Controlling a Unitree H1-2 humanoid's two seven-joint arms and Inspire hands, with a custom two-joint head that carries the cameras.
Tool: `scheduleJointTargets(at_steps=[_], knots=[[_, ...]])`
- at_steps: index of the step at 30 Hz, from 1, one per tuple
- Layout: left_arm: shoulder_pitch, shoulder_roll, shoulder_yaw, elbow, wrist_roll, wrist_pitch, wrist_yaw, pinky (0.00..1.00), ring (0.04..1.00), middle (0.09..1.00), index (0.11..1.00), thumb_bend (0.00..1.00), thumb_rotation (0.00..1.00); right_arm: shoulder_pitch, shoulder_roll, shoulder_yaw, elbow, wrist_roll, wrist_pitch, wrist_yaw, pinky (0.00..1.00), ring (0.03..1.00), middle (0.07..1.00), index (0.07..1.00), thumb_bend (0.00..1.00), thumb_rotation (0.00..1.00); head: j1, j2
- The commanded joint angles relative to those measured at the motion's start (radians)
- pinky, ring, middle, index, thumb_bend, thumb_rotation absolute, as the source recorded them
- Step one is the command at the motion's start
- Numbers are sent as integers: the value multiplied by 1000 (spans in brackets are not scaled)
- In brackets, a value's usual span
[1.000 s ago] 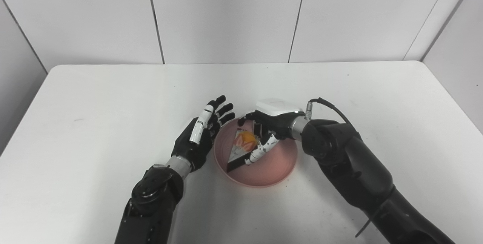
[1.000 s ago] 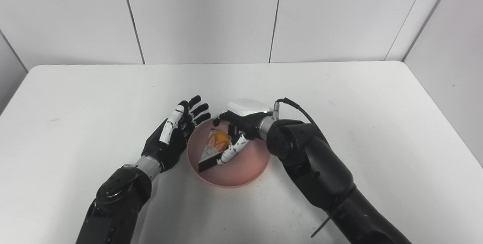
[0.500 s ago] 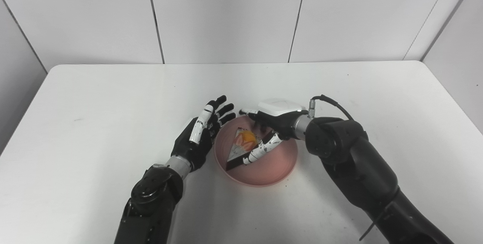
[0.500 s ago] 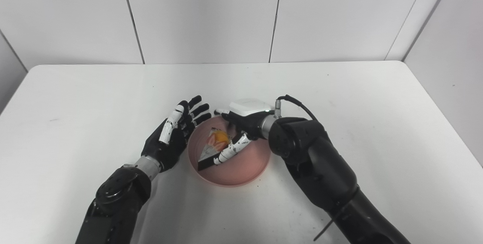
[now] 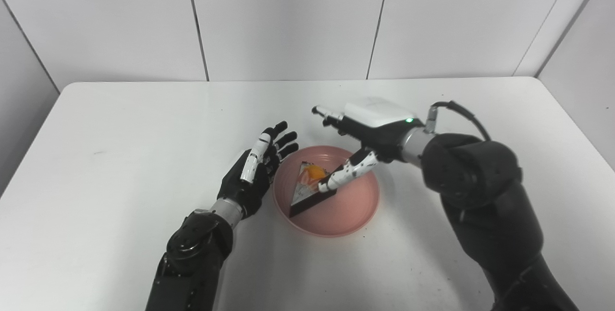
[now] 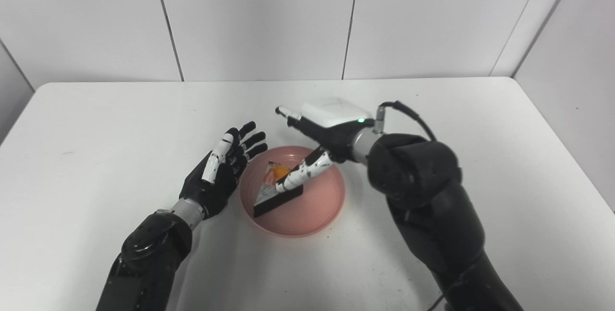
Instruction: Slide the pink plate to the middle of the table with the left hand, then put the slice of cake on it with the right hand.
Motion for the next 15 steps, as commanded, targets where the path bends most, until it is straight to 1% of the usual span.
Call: scheduleJointTargets(at_steps=[1, 2, 3, 4, 5, 6, 7, 8, 10, 11, 12, 14, 15], knots=[[24, 10, 2, 12, 6, 50, 9, 919, 924, 932, 935, 361, 1000, 51, 13, -77, 6, 85, -45, -200, 433, 631, 860, 1000, 925, 739, 1, 1], [27, 13, 2, 9, 5, 48, 7, 919, 924, 933, 935, 361, 1000, 97, 30, -123, 28, 142, -69, -289, 432, 627, 859, 1000, 919, 747, 0, 1], [30, 16, 2, 5, 5, 46, 4, 922, 926, 936, 940, 363, 1000, 132, 47, -157, 47, 186, -81, -356, 458, 645, 861, 1000, 882, 771, -2, 1], [32, 18, 2, 2, 5, 43, 3, 924, 928, 939, 945, 364, 1000, 154, 56, -176, 60, 217, -88, -401, 482, 668, 872, 1000, 858, 802, -2, 1], [33, 19, 2, 1, 5, 42, 2, 925, 929, 940, 946, 365, 1000, 165, 60, -184, 68, 237, -92, -428, 491, 677, 876, 1000, 848, 814, -2, 1], [41, 17, 5, -10, 7, 31, 8, 925, 930, 944, 951, 366, 1000, 206, 82, -215, 97, 281, -105, -487, 542, 718, 895, 1000, 848, 852, -8, -1], [48, 16, 8, -18, 8, 23, 12, 925, 932, 953, 962, 370, 1000, 236, 96, -235, 118, 315, -114, -535, 662, 812, 936, 1000, 854, 937, -9, -1], [54, 15, 11, -26, 10, 13, 16, 926, 933, 957, 967, 371, 1000, 263, 108, -250, 136, 347, -122, -578, 710, 849, 954, 1000, 856, 966, -11, -2], [70, 9, 17, -37, 27, -32, 33, 938, 944, 971, 978, 374, 1000, 317, 150, -289, 182, 433, -150, -671, 803, 914, 985, 1000, 880, 992, -12, -6], [78, 6, 20, -43, 36, -58, 41, 945, 953, 980, 983, 375, 1000, 341, 171, -304, 209, 481, -179, -719, 828, 938, 996, 1000, 899, 998, -10, -7], [85, 5, 21, -47, 45, -84, 48, 946, 954, 981, 983, 376, 1000, 362, 188, -318, 241, 533, -225, -768, 830, 941, 997, 1000, 901, 998, -10, -7], [97, 5, 20, -54, 63, -127, 56, 959, 965, 992, 992, 384, 1000, 391, 227, -349, 316, 658, -342, -849, 844, 967, 1000, 1000, 912, 1000, -7, -8], [103, 6, 20, -54, 71, -150, 59, 968, 972, 997, 997, 392, 1000, 403, 248, -364, 357, 719, -404, -884, 872, 987, 1000, 1000, 907, 993, -4, -8]])
